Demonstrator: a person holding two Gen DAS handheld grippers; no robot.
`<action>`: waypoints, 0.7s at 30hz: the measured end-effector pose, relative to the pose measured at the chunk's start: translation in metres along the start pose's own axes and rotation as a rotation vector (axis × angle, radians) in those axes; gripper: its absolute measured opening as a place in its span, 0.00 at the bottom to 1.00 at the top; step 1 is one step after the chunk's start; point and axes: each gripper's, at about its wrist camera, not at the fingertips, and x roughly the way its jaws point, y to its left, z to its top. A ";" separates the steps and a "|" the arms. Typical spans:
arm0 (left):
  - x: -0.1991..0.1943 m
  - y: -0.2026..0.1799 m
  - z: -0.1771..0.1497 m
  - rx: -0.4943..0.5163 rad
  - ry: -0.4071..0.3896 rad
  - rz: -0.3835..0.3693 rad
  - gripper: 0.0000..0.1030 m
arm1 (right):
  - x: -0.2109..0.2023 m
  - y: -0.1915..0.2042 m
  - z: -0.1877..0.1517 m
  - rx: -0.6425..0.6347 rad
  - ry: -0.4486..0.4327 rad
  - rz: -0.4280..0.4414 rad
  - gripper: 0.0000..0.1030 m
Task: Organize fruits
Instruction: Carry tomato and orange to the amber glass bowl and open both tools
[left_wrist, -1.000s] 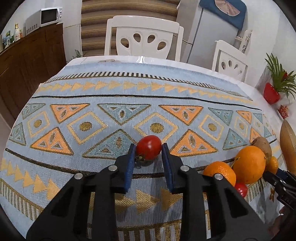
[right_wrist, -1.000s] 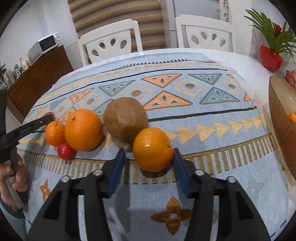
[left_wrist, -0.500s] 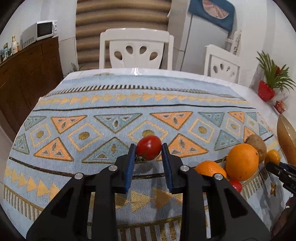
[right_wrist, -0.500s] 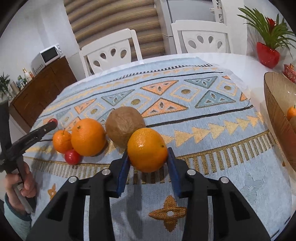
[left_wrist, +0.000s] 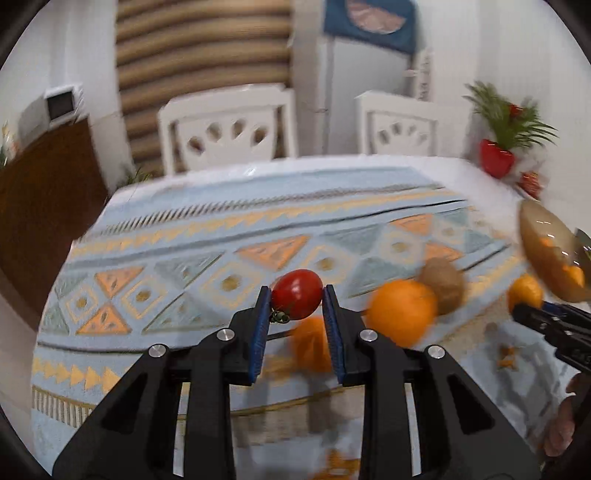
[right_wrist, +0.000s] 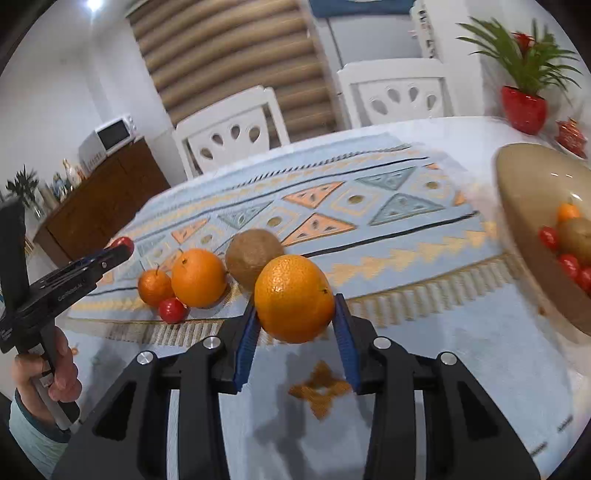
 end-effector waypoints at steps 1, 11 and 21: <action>-0.007 -0.015 0.005 0.022 -0.016 -0.021 0.27 | -0.012 -0.007 0.001 0.009 -0.016 -0.003 0.37; -0.027 -0.174 0.046 0.134 -0.079 -0.291 0.27 | -0.115 -0.092 0.041 0.090 -0.195 -0.130 0.37; -0.020 -0.281 0.059 0.204 -0.072 -0.443 0.27 | -0.157 -0.185 0.056 0.246 -0.238 -0.226 0.37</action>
